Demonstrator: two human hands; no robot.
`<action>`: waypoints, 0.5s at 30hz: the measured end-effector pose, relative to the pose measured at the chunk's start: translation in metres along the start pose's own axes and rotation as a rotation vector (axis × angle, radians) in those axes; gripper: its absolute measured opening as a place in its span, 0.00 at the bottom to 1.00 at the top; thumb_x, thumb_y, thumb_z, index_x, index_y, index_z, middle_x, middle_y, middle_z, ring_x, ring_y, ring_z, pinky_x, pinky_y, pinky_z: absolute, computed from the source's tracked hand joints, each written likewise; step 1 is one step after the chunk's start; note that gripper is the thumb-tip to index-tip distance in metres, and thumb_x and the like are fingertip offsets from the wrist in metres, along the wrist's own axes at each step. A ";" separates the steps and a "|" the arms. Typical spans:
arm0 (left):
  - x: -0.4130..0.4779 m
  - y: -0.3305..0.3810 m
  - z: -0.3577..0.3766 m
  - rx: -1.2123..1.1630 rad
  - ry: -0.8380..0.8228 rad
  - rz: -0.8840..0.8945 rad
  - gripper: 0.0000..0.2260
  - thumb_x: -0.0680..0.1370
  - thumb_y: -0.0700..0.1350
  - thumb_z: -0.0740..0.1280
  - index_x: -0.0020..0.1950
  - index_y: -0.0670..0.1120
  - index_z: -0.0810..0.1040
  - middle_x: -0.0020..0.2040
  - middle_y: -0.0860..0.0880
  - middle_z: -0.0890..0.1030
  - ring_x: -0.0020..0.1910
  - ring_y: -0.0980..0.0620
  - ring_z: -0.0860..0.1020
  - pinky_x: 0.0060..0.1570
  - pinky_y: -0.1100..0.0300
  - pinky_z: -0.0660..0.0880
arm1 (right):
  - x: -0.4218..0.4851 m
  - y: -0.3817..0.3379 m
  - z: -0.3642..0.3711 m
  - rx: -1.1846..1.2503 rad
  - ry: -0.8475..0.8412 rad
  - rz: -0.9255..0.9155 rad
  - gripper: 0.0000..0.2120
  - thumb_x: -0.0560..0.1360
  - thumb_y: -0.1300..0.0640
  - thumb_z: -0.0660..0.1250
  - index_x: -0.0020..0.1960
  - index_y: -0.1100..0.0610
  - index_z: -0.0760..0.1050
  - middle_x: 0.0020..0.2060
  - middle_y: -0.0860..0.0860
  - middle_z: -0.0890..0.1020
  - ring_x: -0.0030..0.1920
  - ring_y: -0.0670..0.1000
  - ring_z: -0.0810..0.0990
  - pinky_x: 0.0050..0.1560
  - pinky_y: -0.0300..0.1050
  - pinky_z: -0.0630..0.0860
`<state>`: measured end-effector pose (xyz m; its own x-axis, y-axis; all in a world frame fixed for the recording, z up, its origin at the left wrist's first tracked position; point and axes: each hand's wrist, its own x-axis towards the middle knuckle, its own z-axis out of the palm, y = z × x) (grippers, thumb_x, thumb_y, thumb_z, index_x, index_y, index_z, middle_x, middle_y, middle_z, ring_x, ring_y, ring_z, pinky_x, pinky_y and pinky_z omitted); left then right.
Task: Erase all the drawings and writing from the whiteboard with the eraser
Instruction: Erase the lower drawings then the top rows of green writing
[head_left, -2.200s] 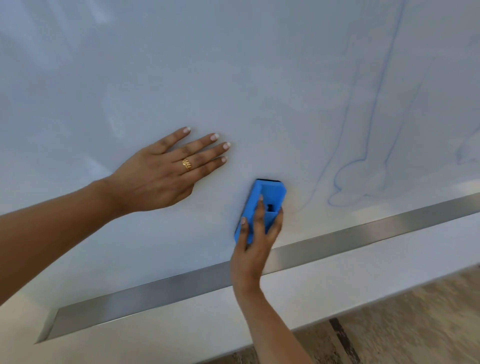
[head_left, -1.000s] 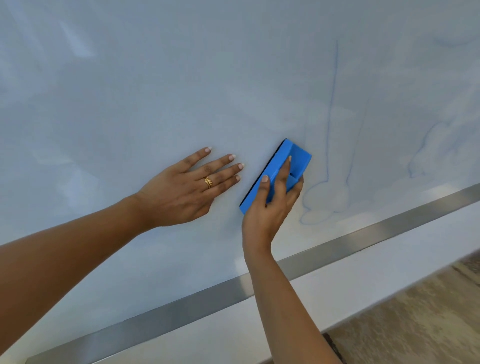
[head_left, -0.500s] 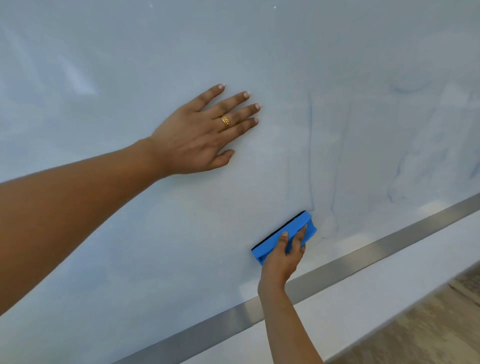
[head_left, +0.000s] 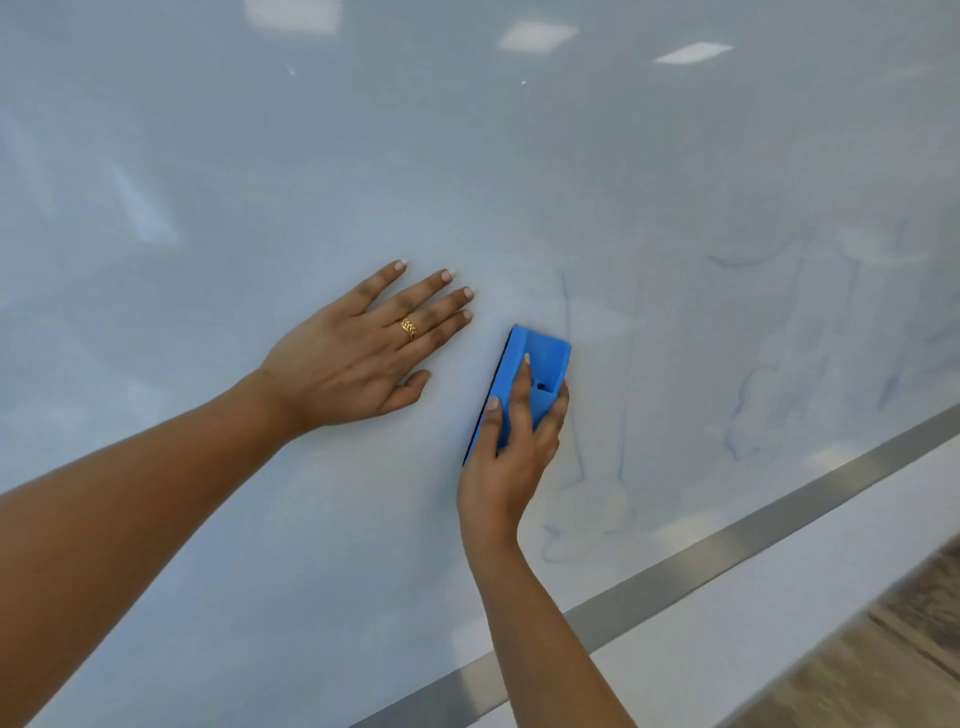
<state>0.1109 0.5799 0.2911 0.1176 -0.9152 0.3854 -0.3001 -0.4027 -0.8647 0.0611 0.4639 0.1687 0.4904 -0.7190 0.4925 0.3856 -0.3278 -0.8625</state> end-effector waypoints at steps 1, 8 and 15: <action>0.000 0.000 0.000 -0.004 0.003 0.001 0.26 0.80 0.51 0.48 0.75 0.41 0.60 0.75 0.42 0.60 0.74 0.44 0.57 0.72 0.46 0.53 | 0.007 -0.005 0.000 -0.026 0.009 -0.050 0.24 0.80 0.55 0.57 0.66 0.33 0.51 0.75 0.46 0.52 0.65 0.39 0.56 0.63 0.36 0.61; 0.001 0.001 -0.001 0.005 0.008 -0.015 0.26 0.80 0.51 0.49 0.75 0.41 0.60 0.75 0.43 0.60 0.74 0.43 0.57 0.72 0.45 0.54 | 0.057 -0.042 -0.010 -0.091 -0.021 -0.260 0.22 0.80 0.55 0.56 0.70 0.37 0.57 0.75 0.50 0.53 0.67 0.51 0.62 0.64 0.50 0.66; 0.001 0.000 -0.001 -0.013 -0.010 -0.023 0.26 0.80 0.52 0.49 0.75 0.41 0.60 0.75 0.43 0.60 0.74 0.44 0.58 0.72 0.45 0.55 | 0.074 -0.042 -0.016 -0.115 -0.031 -0.252 0.23 0.81 0.52 0.55 0.67 0.32 0.50 0.75 0.48 0.53 0.68 0.50 0.61 0.63 0.46 0.65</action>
<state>0.1097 0.5787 0.2920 0.1341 -0.9059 0.4016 -0.3099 -0.4233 -0.8513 0.0679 0.4148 0.2396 0.4149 -0.5872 0.6951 0.4082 -0.5626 -0.7189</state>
